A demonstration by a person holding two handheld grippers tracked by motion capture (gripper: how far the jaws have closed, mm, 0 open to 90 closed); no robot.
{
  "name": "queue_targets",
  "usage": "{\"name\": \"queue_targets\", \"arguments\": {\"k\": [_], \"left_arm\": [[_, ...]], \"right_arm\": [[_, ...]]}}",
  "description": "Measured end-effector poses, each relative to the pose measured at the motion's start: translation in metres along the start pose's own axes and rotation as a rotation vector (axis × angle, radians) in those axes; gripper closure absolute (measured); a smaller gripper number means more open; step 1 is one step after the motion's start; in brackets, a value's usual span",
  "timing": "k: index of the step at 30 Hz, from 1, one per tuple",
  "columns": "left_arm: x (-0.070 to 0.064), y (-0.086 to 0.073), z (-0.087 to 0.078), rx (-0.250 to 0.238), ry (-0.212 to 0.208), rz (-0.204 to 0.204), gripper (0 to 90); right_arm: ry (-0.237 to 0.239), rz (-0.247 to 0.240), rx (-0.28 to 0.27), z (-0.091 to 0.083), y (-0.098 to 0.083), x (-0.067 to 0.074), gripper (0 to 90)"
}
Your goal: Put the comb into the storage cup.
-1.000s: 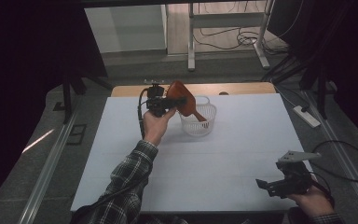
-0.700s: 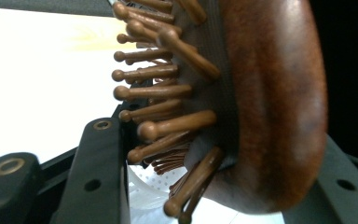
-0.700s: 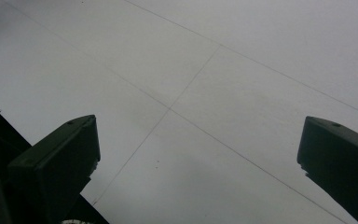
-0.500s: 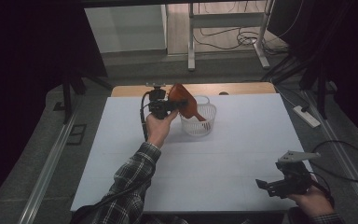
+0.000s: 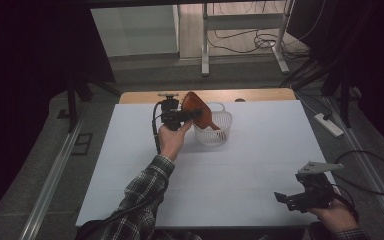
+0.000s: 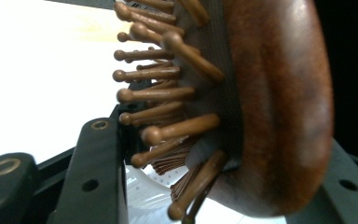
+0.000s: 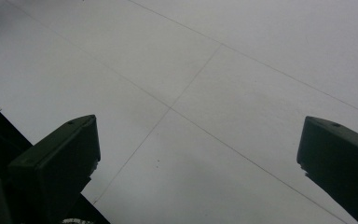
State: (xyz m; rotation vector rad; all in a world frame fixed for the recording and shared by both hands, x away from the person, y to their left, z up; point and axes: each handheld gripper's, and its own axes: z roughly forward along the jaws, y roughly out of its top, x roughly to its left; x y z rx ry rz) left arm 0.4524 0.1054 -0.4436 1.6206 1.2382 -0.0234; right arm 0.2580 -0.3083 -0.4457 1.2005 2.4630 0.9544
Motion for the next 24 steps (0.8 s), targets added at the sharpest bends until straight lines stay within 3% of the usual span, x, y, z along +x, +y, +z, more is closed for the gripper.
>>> {"name": "queue_targets", "arguments": {"k": [12, 15, 24], "left_arm": [[0.0024, -0.0037, -0.0001, -0.001, 0.048, -0.007, 44.1], [0.0064, -0.0050, -0.0005, -0.008, 0.039, -0.026, 42.8], [0.0095, -0.0044, -0.0004, -0.006, 0.037, -0.020, 38.4]], "right_arm": [[0.002, -0.004, 0.005, 0.0006, 0.0005, 0.0004, 0.0], [0.002, -0.005, 0.005, 0.0006, 0.0004, 0.0004, 0.0], [0.002, -0.005, 0.004, 0.0005, 0.0003, 0.0004, 0.0]]}}
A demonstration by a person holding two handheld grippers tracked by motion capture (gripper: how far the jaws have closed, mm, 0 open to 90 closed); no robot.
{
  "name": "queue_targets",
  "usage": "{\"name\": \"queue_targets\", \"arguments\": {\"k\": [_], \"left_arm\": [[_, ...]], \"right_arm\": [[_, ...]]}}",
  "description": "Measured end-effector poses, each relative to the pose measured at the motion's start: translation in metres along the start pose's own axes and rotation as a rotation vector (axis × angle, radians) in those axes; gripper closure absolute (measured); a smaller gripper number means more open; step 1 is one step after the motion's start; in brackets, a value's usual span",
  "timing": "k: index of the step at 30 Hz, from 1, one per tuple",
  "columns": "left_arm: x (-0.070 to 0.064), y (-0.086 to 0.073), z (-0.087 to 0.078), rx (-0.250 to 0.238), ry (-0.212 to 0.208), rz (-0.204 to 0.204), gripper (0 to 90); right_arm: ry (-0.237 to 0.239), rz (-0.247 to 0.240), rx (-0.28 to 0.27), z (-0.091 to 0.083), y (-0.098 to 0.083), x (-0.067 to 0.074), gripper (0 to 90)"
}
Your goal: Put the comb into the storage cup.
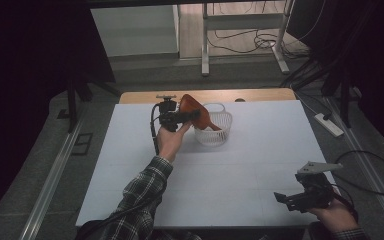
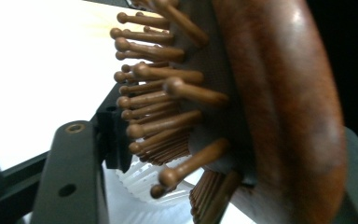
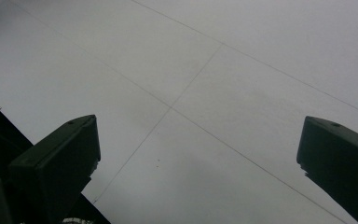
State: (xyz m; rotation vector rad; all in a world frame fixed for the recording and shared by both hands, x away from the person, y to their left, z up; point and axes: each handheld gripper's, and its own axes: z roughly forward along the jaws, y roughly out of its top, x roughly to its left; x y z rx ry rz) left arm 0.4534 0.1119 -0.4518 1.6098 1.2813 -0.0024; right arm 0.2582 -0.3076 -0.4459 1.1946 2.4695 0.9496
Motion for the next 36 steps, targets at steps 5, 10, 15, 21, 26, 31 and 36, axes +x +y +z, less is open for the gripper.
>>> {"name": "queue_targets", "arguments": {"k": [5, 10, 15, 21, 26, 31, 36], "left_arm": [[0.0006, -0.0007, 0.0001, 0.005, 0.005, 0.012, 35.2], [0.0006, -0.0005, -0.0004, 0.011, 0.024, 0.026, 31.2], [0.0014, 0.0005, -0.0022, 0.015, 0.032, 0.036, 27.8], [0.0007, 0.0015, -0.0032, 0.022, 0.050, 0.053, 24.9], [-0.0012, 0.0026, -0.0036, 0.030, 0.067, 0.081, 23.1], [-0.0020, 0.0040, -0.0048, 0.034, 0.078, 0.097, 20.9], [-0.0016, 0.0052, -0.0070, 0.046, 0.086, 0.114, 19.4]], "right_arm": [[0.001, -0.001, -0.001, -0.0003, -0.0001, 0.0002, 0.0], [0.000, -0.001, -0.002, -0.0003, -0.0001, 0.0003, 0.0], [0.000, -0.002, -0.002, -0.0003, -0.0001, 0.0003, 0.0], [0.002, -0.003, -0.002, -0.0003, -0.0001, 0.0004, 0.0], [0.003, -0.006, -0.001, -0.0002, -0.0001, 0.0006, 0.0], [0.003, -0.007, 0.000, 0.0000, 0.0000, 0.0007, 0.0], [0.003, -0.008, 0.001, 0.0001, 0.0000, 0.0008, 0.0]]}}
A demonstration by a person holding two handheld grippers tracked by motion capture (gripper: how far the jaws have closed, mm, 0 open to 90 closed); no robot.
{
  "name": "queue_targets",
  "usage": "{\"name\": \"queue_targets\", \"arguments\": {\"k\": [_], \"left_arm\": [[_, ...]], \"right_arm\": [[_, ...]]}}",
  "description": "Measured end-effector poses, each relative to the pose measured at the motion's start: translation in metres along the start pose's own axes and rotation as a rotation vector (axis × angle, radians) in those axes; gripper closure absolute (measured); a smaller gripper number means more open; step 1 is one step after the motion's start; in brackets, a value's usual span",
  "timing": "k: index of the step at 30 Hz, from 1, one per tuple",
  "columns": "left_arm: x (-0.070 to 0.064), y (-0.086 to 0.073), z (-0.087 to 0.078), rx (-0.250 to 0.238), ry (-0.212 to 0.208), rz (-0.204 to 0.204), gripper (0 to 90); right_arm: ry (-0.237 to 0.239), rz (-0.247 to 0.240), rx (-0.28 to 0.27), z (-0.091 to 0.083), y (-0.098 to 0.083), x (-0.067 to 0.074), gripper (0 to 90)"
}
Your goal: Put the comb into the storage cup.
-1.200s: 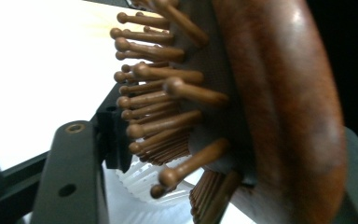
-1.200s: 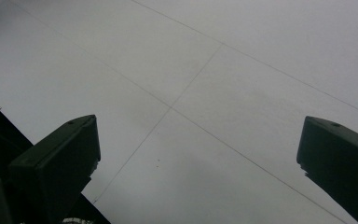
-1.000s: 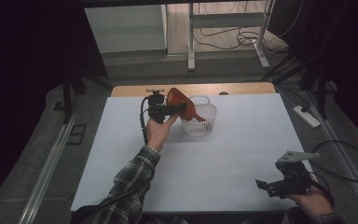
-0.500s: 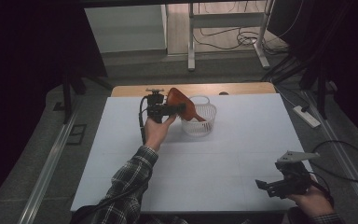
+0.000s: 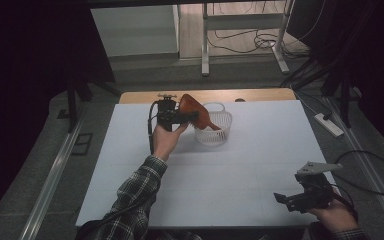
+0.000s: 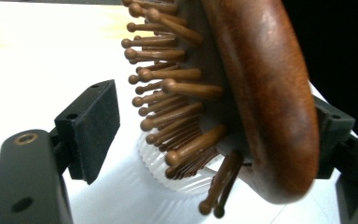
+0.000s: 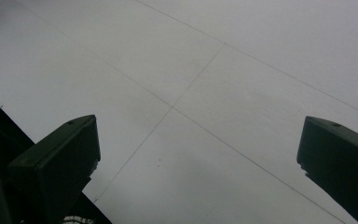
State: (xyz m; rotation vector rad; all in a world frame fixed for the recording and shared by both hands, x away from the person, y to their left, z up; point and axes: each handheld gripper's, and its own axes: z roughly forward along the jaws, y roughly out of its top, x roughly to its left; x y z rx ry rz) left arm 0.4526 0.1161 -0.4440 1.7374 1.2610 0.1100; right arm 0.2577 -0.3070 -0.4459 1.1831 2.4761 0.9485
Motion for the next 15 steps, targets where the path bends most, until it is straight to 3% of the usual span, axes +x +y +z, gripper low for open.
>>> {"name": "queue_targets", "arguments": {"k": [15], "left_arm": [[0.0006, 0.0037, -0.0052, 0.025, 0.007, 0.041, 13.3]], "right_arm": [[0.000, -0.003, 0.000, 0.0001, 0.0000, 0.0002, 0.0]]}}
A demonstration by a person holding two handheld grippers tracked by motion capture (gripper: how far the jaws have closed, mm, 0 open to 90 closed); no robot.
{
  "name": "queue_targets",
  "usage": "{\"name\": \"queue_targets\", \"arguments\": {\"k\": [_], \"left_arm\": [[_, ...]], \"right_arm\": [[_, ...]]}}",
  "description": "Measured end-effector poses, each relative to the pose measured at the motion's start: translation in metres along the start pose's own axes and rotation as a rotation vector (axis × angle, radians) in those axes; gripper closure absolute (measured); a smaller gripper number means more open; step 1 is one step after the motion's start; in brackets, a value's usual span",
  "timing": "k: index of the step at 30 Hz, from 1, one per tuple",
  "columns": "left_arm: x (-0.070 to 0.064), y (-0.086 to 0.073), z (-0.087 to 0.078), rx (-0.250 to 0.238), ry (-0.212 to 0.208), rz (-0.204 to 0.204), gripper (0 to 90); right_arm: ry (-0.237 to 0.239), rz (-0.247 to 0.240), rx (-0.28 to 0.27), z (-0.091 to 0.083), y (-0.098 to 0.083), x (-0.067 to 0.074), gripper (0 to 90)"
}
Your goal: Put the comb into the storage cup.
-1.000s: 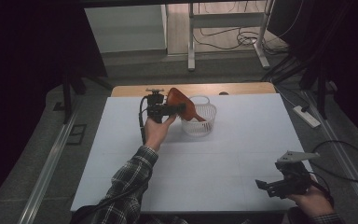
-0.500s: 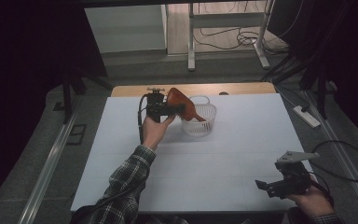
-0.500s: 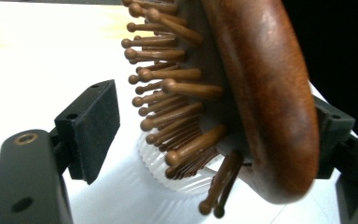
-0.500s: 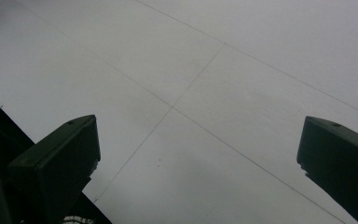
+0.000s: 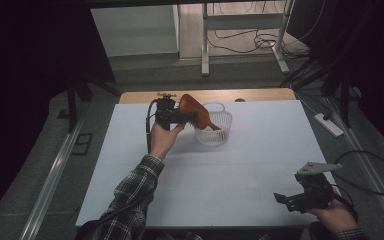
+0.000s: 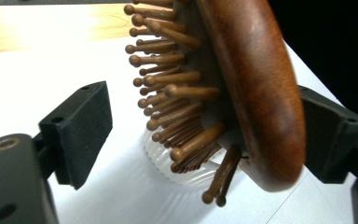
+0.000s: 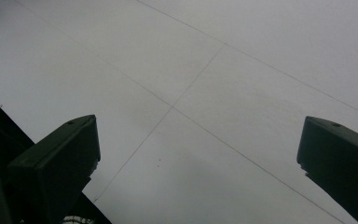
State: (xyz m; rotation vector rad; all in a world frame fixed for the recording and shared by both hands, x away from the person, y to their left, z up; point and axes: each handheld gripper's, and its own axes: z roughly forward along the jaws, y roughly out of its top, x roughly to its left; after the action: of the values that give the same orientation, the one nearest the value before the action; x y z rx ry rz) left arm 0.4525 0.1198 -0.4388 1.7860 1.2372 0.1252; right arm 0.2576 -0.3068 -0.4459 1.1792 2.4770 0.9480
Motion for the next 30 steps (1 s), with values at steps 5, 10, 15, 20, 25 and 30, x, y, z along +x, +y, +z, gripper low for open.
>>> {"name": "queue_targets", "arguments": {"k": [5, 10, 15, 20, 25, 30], "left_arm": [[-0.001, 0.001, -0.003, 0.009, -0.002, 0.027, 10.9], [-0.002, 0.000, -0.007, 0.020, 0.012, 0.064, 8.8], [-0.002, 0.000, -0.011, 0.025, 0.024, 0.090, 7.5], [-0.002, -0.002, -0.014, 0.038, 0.036, 0.124, 6.1], [-0.002, -0.003, -0.018, 0.052, 0.051, 0.154, 5.3], [-0.003, -0.004, -0.023, 0.049, 0.069, 0.189, 4.4]], "right_arm": [[-0.001, -0.003, 0.002, 0.000, 0.000, 0.000, 0.0], [0.000, 0.002, -0.005, -0.001, 0.000, 0.000, 0.0], [0.002, -0.005, -0.002, -0.001, 0.000, 0.000, 0.0], [0.003, 0.000, -0.007, -0.001, 0.000, 0.000, 0.0], [0.001, 0.000, -0.009, -0.001, 0.000, 0.000, 0.0], [-0.005, 0.008, -0.018, -0.002, -0.001, 0.000, 0.0]]}}
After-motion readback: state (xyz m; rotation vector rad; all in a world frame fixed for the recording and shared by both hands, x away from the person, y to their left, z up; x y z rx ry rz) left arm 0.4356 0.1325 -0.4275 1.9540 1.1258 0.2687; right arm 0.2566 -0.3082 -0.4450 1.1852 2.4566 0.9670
